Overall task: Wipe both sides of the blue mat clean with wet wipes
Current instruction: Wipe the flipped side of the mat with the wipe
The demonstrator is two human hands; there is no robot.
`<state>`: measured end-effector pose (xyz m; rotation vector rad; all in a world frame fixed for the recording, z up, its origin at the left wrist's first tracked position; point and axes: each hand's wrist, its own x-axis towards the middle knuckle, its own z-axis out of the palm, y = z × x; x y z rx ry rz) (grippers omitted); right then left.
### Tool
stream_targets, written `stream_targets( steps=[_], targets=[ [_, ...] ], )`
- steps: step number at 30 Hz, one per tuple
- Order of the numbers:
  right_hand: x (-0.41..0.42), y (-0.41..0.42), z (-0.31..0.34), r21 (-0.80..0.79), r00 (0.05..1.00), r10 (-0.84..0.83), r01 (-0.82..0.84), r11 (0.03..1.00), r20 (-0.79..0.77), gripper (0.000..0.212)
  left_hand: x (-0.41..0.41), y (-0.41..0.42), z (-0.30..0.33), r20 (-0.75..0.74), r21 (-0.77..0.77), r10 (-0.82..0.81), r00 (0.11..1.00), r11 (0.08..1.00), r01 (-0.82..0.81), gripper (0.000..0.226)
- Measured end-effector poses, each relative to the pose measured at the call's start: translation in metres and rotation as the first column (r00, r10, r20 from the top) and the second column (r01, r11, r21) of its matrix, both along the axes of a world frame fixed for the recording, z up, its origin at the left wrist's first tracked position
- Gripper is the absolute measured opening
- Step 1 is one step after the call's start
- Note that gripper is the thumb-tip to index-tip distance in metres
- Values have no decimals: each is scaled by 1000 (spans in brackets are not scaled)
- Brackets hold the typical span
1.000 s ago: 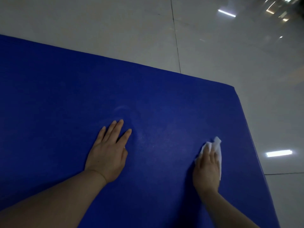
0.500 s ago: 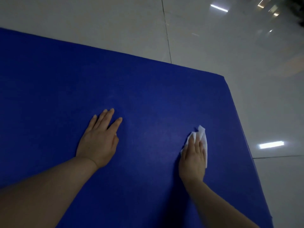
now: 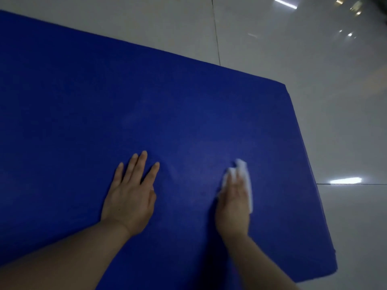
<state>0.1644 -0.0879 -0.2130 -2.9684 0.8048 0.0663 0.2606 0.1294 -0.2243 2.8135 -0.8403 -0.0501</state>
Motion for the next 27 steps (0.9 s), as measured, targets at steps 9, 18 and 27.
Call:
stream_targets(
  steps=[9,18,27],
  targets=[
    [-18,88,-12,73,983,176,-179,981,52,54,4,0,-2,-33,-6,12,999,1000,-13,59],
    [-18,7,1,16,976,-157,156,988,149,40,4,2,1,-52,-11,7,999,1000,-8,56],
    [-61,103,-10,76,923,376,-383,921,85,51,5,1,6,-69,-37,11,998,999,-13,52]
  ],
)
